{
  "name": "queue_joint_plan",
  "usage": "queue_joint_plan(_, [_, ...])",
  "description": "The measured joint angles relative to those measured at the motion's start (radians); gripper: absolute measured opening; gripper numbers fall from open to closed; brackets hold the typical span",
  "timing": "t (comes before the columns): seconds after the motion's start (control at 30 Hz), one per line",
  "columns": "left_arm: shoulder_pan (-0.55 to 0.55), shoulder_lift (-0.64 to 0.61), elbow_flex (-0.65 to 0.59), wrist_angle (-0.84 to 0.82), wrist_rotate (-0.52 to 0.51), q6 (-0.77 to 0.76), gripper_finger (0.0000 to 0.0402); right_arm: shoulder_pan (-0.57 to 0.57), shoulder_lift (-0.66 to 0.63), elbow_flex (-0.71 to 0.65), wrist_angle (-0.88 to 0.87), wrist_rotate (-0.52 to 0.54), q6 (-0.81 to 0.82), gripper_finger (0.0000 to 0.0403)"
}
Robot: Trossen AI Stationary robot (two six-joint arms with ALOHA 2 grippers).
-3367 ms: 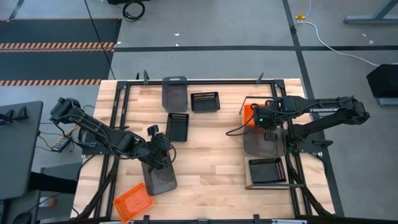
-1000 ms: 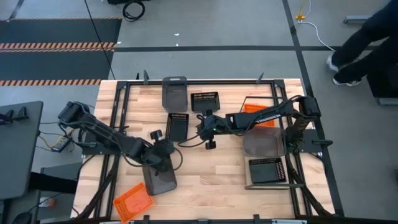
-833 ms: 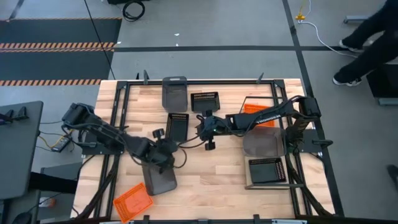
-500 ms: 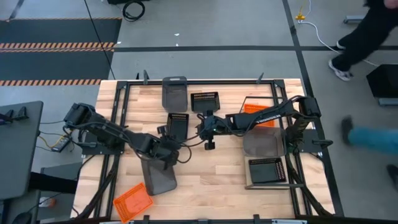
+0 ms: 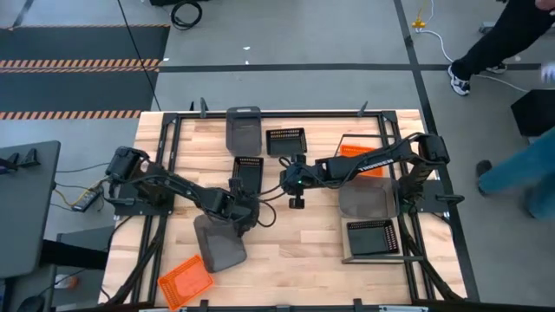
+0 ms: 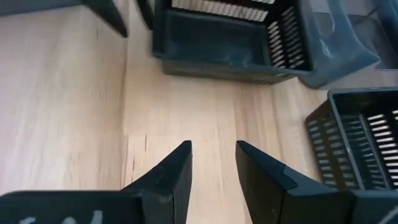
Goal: Stack baskets on shelf by color
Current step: Stack bottom black bin on top of the black bin on the shelf
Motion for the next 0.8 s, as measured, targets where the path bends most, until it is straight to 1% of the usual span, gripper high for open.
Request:
queue_joint_plan(0.13, [0.012, 0.011, 0.0, -0.005, -0.06, 0.029, 0.0117, 0.006, 0.0, 0.0, -0.009, 0.0, -0.001, 0.013])
queue_joint_plan(0.23, [0.008, 0.011, 0.0, 0.0, -0.078, 0.031, 0.0117, 0.012, 0.0, 0.0, -0.017, 0.0, 0.0, 0.013])
queue_joint_plan(0.37, [-0.021, 0.0, 0.005, -0.008, -0.096, 0.032, 0.0117, 0.022, 0.0, 0.0, -0.025, -0.001, -0.001, 0.013])
queue_joint_plan(0.53, [-0.059, 0.0, 0.023, -0.026, -0.181, 0.052, 0.0117, 0.028, 0.0, 0.0, -0.033, -0.001, -0.001, 0.013])
queue_joint_plan(0.7, [-0.048, 0.0, 0.019, -0.055, -0.25, 0.042, 0.0117, 0.028, 0.0, 0.0, -0.037, -0.001, 0.0, 0.013])
queue_joint_plan(0.8, [-0.036, 0.0, 0.019, -0.067, -0.251, 0.032, 0.0117, 0.028, 0.0, 0.0, -0.04, -0.001, -0.001, 0.013])
